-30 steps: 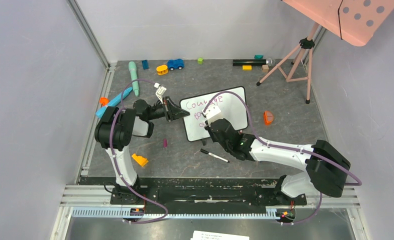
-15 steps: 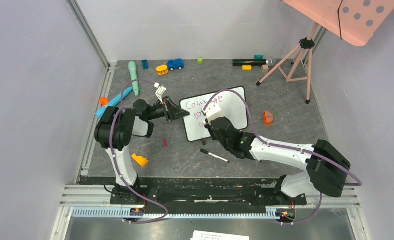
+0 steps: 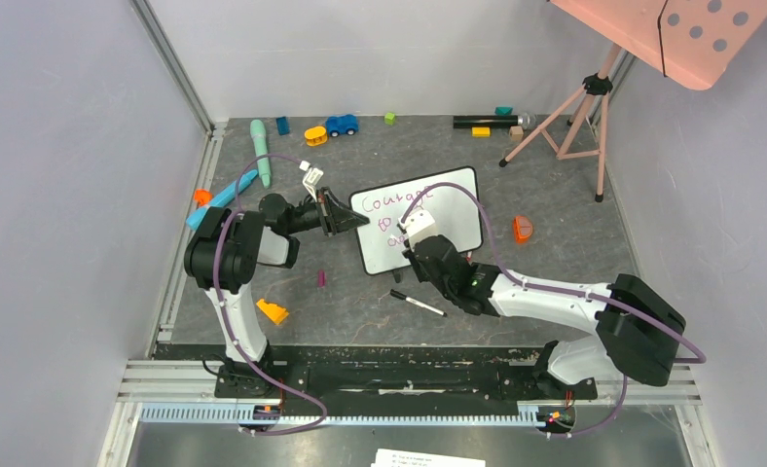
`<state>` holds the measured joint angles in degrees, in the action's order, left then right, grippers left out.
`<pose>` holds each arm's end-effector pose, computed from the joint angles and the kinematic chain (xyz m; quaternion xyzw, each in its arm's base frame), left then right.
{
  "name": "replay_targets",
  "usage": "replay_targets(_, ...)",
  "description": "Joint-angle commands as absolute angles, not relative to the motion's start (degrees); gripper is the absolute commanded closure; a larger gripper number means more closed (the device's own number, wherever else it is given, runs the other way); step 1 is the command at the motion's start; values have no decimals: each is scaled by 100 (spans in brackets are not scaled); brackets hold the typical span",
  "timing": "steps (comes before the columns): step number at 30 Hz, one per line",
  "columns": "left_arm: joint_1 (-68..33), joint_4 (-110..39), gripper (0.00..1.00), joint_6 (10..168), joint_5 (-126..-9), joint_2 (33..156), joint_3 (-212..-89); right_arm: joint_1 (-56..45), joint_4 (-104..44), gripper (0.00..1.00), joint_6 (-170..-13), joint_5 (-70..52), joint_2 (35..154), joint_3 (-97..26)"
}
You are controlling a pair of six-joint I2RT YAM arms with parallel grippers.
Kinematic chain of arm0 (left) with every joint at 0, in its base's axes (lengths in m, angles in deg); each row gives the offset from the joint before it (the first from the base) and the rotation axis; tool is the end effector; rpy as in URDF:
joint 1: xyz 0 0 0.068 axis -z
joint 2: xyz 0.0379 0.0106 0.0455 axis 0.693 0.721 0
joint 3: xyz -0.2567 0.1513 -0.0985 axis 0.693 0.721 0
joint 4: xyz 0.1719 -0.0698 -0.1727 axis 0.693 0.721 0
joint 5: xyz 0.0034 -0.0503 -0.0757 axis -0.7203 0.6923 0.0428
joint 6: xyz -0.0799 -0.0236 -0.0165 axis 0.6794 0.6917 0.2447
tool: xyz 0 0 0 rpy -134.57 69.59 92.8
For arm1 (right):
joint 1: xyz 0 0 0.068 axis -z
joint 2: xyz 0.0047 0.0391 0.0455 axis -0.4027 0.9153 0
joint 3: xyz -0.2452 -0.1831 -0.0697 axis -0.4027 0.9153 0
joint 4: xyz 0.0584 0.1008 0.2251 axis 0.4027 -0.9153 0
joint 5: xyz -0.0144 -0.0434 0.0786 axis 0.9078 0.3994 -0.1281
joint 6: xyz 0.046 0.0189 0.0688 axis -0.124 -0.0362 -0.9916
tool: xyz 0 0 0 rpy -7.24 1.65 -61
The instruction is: Write a sentence on the whiteboard
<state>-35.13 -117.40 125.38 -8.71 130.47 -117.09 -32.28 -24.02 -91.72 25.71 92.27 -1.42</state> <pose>0.3472 -0.1229 0.2108 0.2280 0.6396 -0.6132 0.4037 0.1982 0.2341 0.2418 -0.2511 0.8217 0.0741 0.5061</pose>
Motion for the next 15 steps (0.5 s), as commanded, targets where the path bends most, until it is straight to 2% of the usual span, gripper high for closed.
replay_targets(1,-3499,-12234,98,12585,-779,12731,-11723,-3193,-2207,100,-9311,2446,9157,-69)
replay_targets(15,-3499,-12234,98,12585,-771,12729,-11720,-3193,-2017,100,-9316,2116,8953,-392)
